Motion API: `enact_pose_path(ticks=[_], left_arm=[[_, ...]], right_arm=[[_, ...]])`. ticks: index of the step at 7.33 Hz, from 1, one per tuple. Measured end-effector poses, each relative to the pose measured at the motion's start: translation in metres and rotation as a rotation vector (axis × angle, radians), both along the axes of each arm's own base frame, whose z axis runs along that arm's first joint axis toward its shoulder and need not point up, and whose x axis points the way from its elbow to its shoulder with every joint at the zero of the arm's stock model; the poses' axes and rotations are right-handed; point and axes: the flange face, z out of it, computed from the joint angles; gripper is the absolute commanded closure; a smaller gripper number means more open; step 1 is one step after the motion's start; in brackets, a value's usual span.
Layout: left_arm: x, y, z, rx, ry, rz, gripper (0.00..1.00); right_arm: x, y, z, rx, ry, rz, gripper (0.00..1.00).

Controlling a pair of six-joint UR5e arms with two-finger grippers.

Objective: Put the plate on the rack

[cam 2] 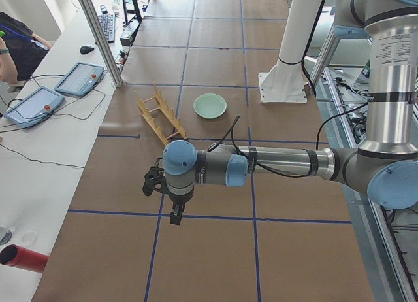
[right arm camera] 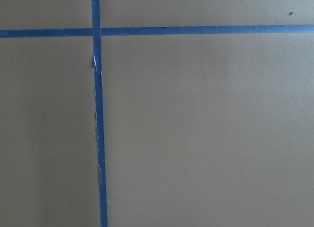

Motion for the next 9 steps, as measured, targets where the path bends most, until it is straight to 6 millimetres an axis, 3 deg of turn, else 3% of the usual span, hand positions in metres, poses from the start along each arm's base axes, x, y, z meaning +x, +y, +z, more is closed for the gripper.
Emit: enact_pose_path(ticks=[3,4,5,7,9], left_arm=[[0.006,-0.008,-0.018,0.036,0.016,0.011,0.0],[0.02,-0.015,-0.031,0.05,0.076,0.035,0.0],[0.048,-0.028,-0.054,0.043,0.161,0.062,0.0],[0.12,-0.06,-0.123,-0.052,0.261,0.042,0.0],[0.192,-0.065,-0.202,-0.073,0.328,0.036,0.0]], right_arm=[[0.0,0.0,0.0,0.0,0.0,0.0,0.0],[0.0,0.0,0.0,0.0,0.0,0.0,0.0],[0.0,0.0,0.0,0.0,0.0,0.0,0.0],[0.0,0.0,0.0,0.0,0.0,0.0,0.0],[0.0,0.0,0.0,0.0,0.0,0.0,0.0]])
